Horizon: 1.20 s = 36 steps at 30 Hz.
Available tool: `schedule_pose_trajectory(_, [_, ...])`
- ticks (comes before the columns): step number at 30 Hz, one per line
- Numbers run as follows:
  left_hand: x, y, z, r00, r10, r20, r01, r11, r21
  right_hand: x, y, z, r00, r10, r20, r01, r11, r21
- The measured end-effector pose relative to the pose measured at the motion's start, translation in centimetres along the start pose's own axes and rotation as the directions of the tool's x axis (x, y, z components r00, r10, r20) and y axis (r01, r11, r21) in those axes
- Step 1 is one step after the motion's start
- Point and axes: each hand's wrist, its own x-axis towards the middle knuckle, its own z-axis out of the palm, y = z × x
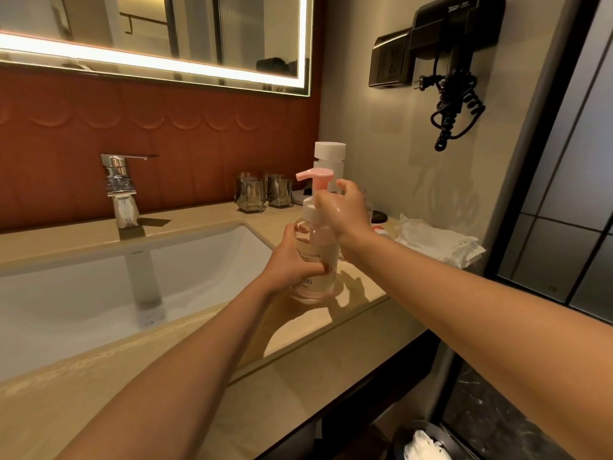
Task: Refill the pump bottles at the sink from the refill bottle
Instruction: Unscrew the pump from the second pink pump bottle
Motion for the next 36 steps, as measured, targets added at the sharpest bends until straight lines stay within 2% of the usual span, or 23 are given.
schedule_pose_trajectory(6, [0.0,0.2,0.1,1.0,-0.017,0.0,0.017,1.0,0.003,0.0,0.5,0.6,0.989,-0.138,-0.052,0.115,0.942,-0.314])
schedule_pose_trajectory(8, [0.0,0.2,0.1,1.0,-0.022,-0.006,0.022,1.0,0.011,0.2,0.5,0.6,0.989,-0.141,-0.052,0.119,0.944,-0.307])
schedule_pose_trajectory(13, [0.0,0.2,0.1,1.0,-0.026,-0.007,0.026,1.0,-0.009,-0.1,0.7,0.7,0.994,-0.091,0.057,0.1,0.981,-0.166])
schedule_pose_trajectory(19, [-0.1,0.3,0.0,0.999,-0.031,0.008,0.031,1.0,0.0,0.3,1.0,0.9,0.987,-0.14,-0.085,0.086,0.885,-0.458])
schedule_pose_trajectory(22, [-0.2,0.3,0.0,1.0,-0.018,0.007,0.018,1.0,0.014,0.6,1.2,0.7,0.988,-0.142,-0.061,0.105,0.904,-0.414])
schedule_pose_trajectory(27, [-0.1,0.4,0.0,1.0,-0.026,0.004,0.026,1.0,0.002,0.0,1.1,0.8,0.986,-0.153,0.06,0.164,0.952,-0.26])
schedule_pose_trajectory(29, [-0.1,0.4,0.0,1.0,-0.03,0.004,0.03,1.0,0.0,0.1,1.1,1.0,0.986,-0.161,0.051,0.169,0.943,-0.288])
schedule_pose_trajectory(32, [-0.2,0.3,0.0,0.999,-0.033,-0.001,0.033,0.999,0.009,0.4,1.1,0.9,0.985,-0.17,-0.044,0.138,0.907,-0.398])
schedule_pose_trajectory(36, [-0.1,0.3,0.1,1.0,-0.03,-0.002,0.03,0.999,0.038,0.4,1.1,0.5,0.983,-0.175,-0.046,0.149,0.924,-0.352])
